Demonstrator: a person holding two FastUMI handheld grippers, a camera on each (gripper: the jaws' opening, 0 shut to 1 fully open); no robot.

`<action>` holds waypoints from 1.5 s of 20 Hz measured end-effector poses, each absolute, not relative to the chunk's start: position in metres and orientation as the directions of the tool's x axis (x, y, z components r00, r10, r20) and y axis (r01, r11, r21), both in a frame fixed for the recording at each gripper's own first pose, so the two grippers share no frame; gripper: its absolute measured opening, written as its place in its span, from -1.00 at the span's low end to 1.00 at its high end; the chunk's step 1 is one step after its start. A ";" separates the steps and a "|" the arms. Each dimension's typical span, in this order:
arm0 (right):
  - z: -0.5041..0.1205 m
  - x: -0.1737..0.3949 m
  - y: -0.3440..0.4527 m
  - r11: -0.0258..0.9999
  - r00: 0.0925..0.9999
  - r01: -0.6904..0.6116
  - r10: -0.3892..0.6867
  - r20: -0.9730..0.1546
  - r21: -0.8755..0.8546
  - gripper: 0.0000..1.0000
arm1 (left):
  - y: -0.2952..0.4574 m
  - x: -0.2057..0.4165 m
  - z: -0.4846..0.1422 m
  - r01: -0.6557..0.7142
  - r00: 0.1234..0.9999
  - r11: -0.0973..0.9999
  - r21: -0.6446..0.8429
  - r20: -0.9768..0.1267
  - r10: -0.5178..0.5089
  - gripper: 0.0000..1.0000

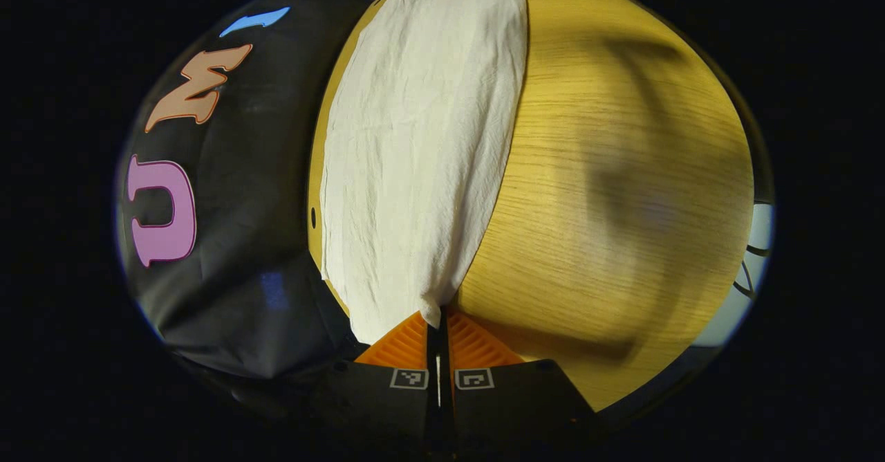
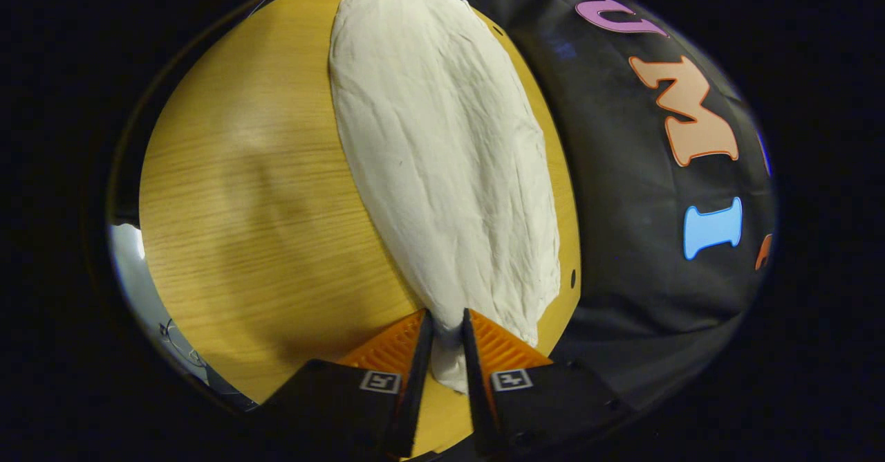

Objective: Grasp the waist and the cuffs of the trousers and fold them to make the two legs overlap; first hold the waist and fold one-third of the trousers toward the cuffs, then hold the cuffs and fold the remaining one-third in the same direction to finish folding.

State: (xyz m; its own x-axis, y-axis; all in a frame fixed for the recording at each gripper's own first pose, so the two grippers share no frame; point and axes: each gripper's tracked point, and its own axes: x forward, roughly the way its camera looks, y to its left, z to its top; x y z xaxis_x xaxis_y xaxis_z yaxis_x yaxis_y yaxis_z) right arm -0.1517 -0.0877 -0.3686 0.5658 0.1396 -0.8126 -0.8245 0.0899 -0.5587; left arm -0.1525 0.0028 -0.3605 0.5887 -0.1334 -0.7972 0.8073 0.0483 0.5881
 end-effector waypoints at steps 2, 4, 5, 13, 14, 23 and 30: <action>-0.369 -0.150 -0.092 0.087 0.572 -0.820 0.132 -0.810 -0.565 -0.87 | 0.003 -0.152 -0.360 0.813 0.581 0.060 0.579 -0.803 -0.130 -1.00; -0.369 -0.151 -0.093 0.132 0.541 -0.840 0.128 -0.831 -0.526 -0.81 | 0.004 -0.153 -0.361 0.826 0.563 0.097 0.555 -0.817 -0.123 -1.00; -0.365 -0.149 -0.094 0.151 0.538 -0.841 0.128 -0.833 -0.520 -0.75 | 0.006 -0.152 -0.361 0.831 0.554 0.126 0.542 -0.825 -0.107 -1.00; -0.305 -0.105 -0.088 0.260 0.646 -0.758 0.181 -0.741 -0.598 -0.75 | 0.012 -0.099 -0.303 0.722 0.666 0.255 0.644 -0.746 -0.001 -1.00; -0.298 -0.098 -0.087 0.275 0.656 -0.750 0.188 -0.731 -0.602 -0.75 | 0.012 -0.093 -0.295 0.705 0.677 0.275 0.653 -0.736 0.013 -1.00; -0.264 -0.010 -0.078 0.394 0.761 -0.634 0.167 -0.627 -0.666 -0.76 | -0.011 -0.032 -0.249 0.594 0.750 0.424 0.684 -0.662 0.017 -1.00; -0.257 0.059 -0.060 0.531 0.823 -0.501 0.047 -0.567 -0.683 -0.75 | -0.038 0.054 -0.253 0.553 0.797 0.482 0.680 -0.600 -0.067 -1.00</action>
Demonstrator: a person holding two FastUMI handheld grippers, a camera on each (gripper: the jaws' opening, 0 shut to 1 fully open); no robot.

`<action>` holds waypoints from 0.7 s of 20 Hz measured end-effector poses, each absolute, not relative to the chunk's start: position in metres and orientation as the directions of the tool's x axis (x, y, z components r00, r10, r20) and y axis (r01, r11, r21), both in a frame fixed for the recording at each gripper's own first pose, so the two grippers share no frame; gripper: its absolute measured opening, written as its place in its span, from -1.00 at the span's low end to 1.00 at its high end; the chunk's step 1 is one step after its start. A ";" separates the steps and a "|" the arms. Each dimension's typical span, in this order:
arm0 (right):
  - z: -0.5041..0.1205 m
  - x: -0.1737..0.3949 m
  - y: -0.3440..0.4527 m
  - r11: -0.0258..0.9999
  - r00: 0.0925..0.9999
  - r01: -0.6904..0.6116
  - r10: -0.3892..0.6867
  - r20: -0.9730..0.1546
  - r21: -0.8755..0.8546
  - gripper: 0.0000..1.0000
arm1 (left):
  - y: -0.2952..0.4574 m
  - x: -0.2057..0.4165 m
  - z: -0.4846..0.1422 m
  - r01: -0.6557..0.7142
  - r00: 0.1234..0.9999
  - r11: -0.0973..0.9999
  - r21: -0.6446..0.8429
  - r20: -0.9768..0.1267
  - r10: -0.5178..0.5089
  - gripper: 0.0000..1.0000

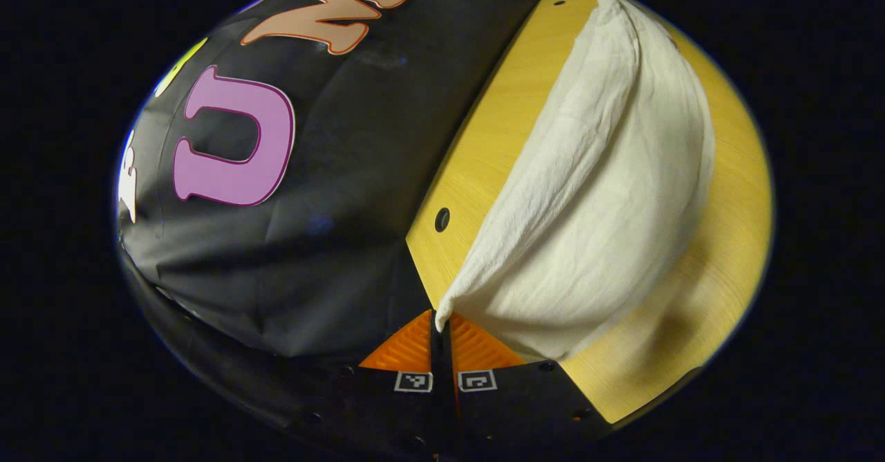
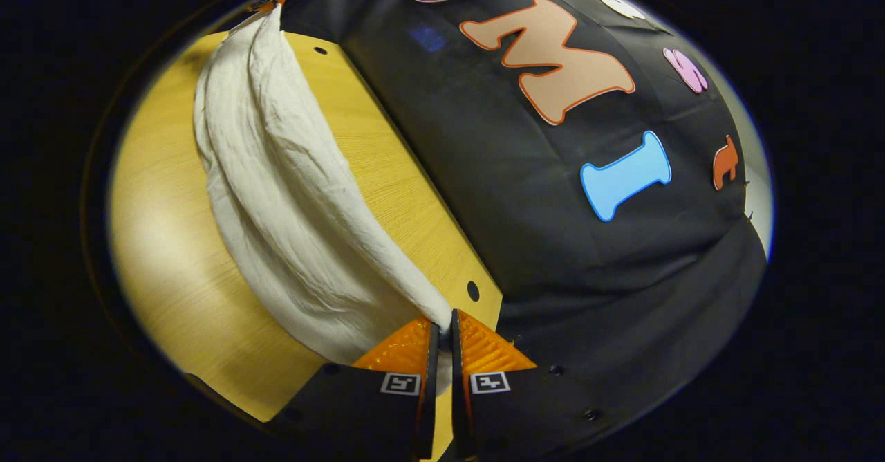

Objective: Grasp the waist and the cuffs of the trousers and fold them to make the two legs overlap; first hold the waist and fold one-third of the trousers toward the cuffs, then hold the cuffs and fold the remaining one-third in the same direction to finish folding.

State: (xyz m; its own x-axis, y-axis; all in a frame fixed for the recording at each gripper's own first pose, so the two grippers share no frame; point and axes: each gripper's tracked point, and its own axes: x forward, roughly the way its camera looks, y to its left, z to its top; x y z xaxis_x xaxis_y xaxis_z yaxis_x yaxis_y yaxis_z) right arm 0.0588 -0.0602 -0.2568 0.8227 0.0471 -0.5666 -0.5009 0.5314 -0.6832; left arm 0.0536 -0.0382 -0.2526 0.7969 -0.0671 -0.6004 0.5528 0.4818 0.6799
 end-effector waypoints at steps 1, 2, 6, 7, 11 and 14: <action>-0.262 0.068 -0.058 0.549 0.824 -0.488 0.033 -0.566 -0.678 -0.75 | -0.043 0.066 -0.255 0.541 0.804 0.503 0.674 -0.590 -0.074 -1.00; -0.268 0.077 -0.055 0.563 0.824 -0.477 0.019 -0.566 -0.675 -0.76 | -0.044 0.077 -0.259 0.530 0.810 0.517 0.673 -0.581 -0.074 -1.00; -0.294 0.108 -0.042 0.586 0.821 -0.452 -0.021 -0.571 -0.672 -0.76 | -0.049 0.113 -0.278 0.492 0.827 0.572 0.656 -0.558 -0.072 -1.00; -0.303 0.115 -0.041 0.593 0.818 -0.449 -0.028 -0.574 -0.668 -0.75 | -0.051 0.119 -0.283 0.482 0.830 0.588 0.649 -0.553 -0.070 -0.95; -0.344 0.134 -0.033 0.617 0.794 -0.448 -0.058 -0.606 -0.647 -0.75 | -0.063 0.137 -0.310 0.490 0.827 0.580 0.651 -0.558 -0.073 -1.00; -0.356 0.137 -0.028 0.652 0.779 -0.442 -0.062 -0.624 -0.616 -0.27 | -0.079 0.138 -0.324 0.521 0.808 0.591 0.616 -0.579 -0.109 -0.46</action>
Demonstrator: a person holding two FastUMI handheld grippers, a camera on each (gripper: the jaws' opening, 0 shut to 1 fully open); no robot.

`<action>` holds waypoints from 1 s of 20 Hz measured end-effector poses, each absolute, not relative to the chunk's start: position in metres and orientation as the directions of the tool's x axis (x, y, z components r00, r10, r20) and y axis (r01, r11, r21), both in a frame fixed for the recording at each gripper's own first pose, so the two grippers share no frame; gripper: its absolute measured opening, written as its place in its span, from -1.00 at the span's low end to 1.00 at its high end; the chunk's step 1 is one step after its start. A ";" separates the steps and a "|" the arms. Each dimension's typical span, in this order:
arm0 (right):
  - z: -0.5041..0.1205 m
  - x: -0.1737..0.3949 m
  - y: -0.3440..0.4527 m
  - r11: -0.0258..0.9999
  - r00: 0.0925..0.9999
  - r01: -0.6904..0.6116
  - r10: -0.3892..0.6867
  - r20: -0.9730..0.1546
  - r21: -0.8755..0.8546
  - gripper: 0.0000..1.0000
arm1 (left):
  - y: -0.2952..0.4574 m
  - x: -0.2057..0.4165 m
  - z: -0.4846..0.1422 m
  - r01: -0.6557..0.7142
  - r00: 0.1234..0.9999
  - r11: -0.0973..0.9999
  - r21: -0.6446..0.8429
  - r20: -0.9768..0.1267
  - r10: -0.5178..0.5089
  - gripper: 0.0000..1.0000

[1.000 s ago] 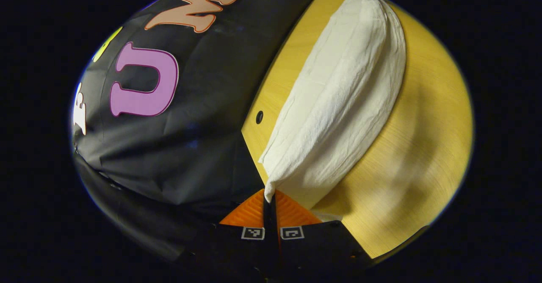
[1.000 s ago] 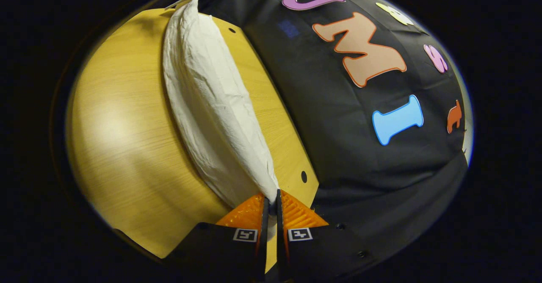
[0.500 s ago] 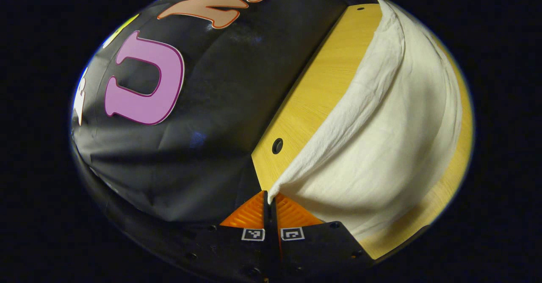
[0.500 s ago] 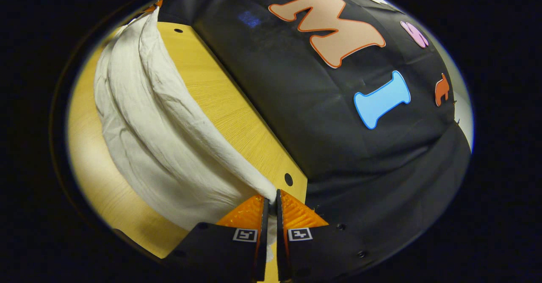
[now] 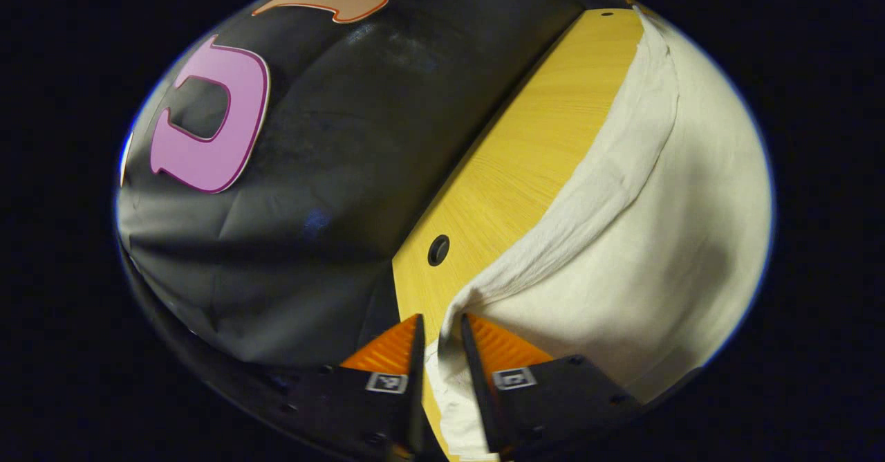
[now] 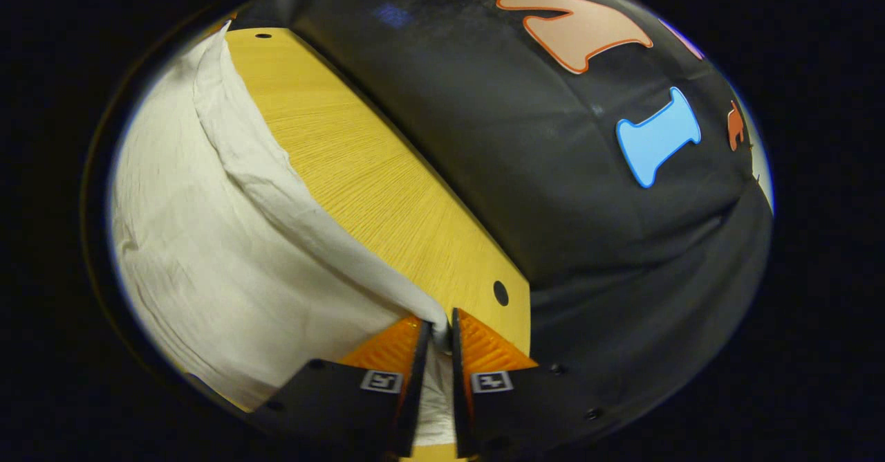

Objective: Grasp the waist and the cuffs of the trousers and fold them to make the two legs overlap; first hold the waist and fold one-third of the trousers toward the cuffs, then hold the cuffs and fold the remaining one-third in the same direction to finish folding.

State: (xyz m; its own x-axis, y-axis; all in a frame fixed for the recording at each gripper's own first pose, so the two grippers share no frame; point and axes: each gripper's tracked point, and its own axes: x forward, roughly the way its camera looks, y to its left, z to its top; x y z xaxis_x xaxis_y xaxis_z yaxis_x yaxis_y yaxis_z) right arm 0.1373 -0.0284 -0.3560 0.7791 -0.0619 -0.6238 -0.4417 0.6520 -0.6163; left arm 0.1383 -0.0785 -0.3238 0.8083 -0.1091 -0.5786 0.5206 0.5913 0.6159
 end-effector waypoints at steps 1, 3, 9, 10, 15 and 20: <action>-0.356 0.137 -0.026 0.677 0.778 -0.432 -0.055 -0.626 -0.596 0.14 | -0.082 0.136 -0.322 0.519 0.809 0.598 0.610 -0.577 -0.113 0.03; -0.342 0.136 -0.026 0.711 0.795 -0.397 -0.050 -0.605 -0.580 0.95 | -0.083 0.134 -0.309 0.493 0.825 0.628 0.603 -0.553 -0.116 1.00; -0.307 0.105 -0.048 0.881 0.817 -0.226 -0.061 -0.574 -0.415 0.96 | -0.100 0.100 -0.264 0.364 0.862 0.836 0.412 -0.489 -0.134 0.90; -0.304 0.100 -0.053 0.908 0.816 -0.193 -0.062 -0.575 -0.372 0.96 | -0.106 0.091 -0.255 0.348 0.864 0.867 0.356 -0.481 -0.149 0.90; -0.313 0.071 -0.088 0.986 0.779 -0.039 -0.071 -0.623 -0.162 0.96 | -0.132 0.062 -0.215 0.314 0.871 0.939 0.142 -0.437 -0.225 1.00; -0.341 0.050 -0.117 0.989 0.713 0.148 -0.109 -0.692 -0.004 0.96 | -0.141 0.059 -0.189 0.331 0.866 0.942 0.063 -0.418 -0.276 0.91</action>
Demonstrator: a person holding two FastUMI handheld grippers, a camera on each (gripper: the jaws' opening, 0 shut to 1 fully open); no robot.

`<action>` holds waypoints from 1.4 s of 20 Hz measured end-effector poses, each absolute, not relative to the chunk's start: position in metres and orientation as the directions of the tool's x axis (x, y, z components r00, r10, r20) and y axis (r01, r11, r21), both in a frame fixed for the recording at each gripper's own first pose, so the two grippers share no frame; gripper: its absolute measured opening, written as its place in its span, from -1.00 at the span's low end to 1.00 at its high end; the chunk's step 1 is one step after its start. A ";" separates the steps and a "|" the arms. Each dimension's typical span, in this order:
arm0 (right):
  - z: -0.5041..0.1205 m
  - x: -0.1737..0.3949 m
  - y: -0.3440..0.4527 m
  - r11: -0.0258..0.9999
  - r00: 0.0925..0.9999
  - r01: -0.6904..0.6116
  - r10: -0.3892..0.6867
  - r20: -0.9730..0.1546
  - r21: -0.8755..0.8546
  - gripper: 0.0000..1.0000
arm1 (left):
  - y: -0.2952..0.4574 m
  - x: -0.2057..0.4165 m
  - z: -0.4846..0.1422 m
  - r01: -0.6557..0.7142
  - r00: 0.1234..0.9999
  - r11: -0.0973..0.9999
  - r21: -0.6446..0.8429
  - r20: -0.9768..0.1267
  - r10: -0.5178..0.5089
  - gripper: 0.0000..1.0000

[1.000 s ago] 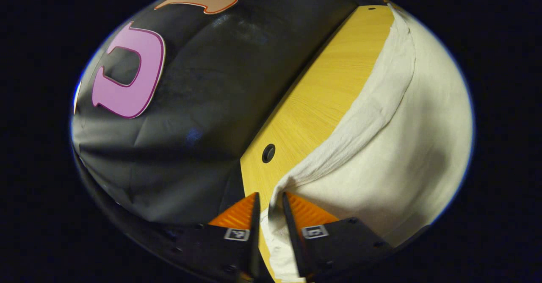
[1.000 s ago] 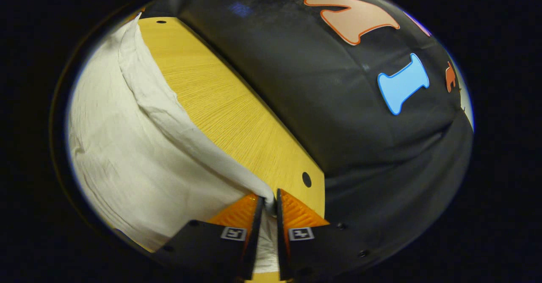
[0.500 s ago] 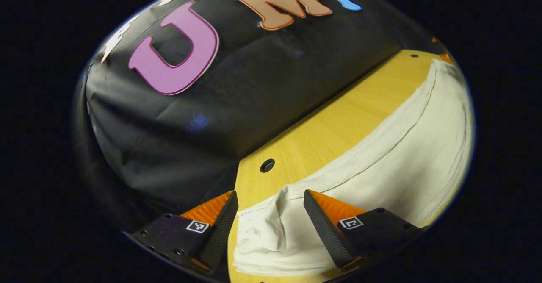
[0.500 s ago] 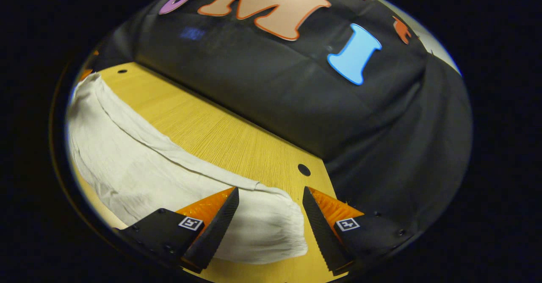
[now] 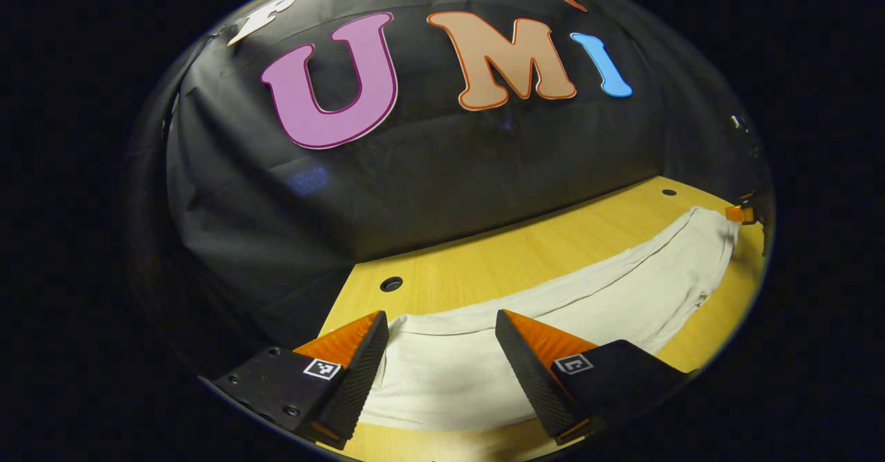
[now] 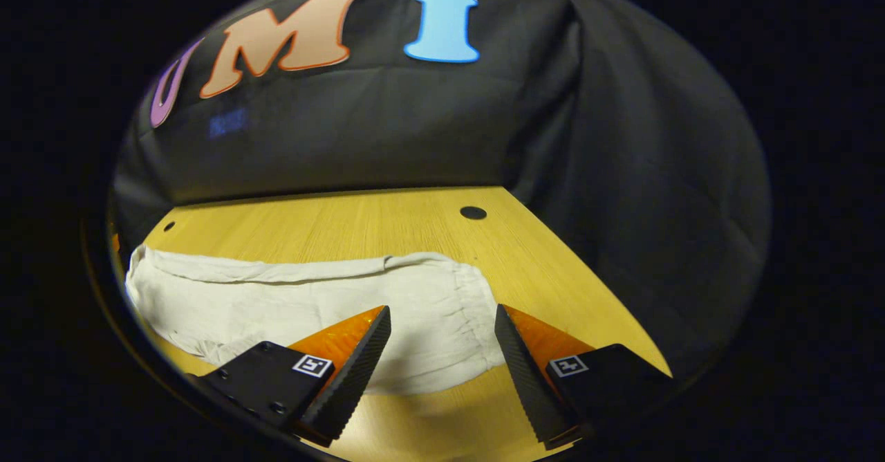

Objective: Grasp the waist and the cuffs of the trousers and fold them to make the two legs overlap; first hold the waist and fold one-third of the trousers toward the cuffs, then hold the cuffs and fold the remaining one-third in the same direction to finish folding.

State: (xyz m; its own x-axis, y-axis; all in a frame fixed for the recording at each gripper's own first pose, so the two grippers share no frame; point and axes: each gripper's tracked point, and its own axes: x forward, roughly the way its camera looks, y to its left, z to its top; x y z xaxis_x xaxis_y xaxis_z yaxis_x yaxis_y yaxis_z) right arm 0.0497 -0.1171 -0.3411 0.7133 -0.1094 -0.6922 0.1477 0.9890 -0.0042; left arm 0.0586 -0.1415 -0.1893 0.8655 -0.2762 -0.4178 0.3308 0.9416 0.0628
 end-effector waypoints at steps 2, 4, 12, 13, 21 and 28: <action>-0.352 0.046 -0.124 0.972 0.685 0.226 -0.116 -0.719 0.059 0.96 | -0.144 0.059 -0.182 0.330 0.866 0.942 0.052 -0.413 -0.281 0.91; -0.367 0.041 -0.130 0.947 0.647 0.305 -0.125 -0.752 0.105 0.97 | -0.144 0.059 -0.177 0.323 0.869 0.945 0.050 -0.411 -0.275 0.91; -0.404 0.026 -0.138 0.887 0.539 0.444 -0.151 -0.829 0.127 0.93 | -0.137 0.049 -0.167 0.270 0.884 0.961 0.059 -0.410 -0.224 0.91; -0.403 0.030 -0.142 0.888 0.552 0.443 -0.164 -0.817 0.121 0.83 | -0.137 0.047 -0.166 0.266 0.885 0.962 0.059 -0.410 -0.219 0.91; -0.399 0.028 -0.154 0.853 0.527 0.465 -0.050 -0.848 0.239 -0.79 | -0.146 0.027 -0.162 0.239 0.886 0.971 0.025 -0.415 -0.207 0.92; -0.357 0.042 -0.155 0.856 0.606 0.431 -0.039 -0.795 0.286 -0.79 | -0.142 0.006 -0.152 0.182 0.897 0.983 -0.037 -0.403 -0.182 0.91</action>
State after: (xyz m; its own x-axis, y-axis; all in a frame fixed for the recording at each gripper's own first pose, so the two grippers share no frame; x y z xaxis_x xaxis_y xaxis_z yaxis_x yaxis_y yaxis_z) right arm 0.0415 -0.1555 -0.3575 0.6056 -0.0395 -0.7948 0.4311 0.8558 0.2859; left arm 0.0057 -0.1416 -0.1524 0.8972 -0.1815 -0.4025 0.1823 0.9826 -0.0368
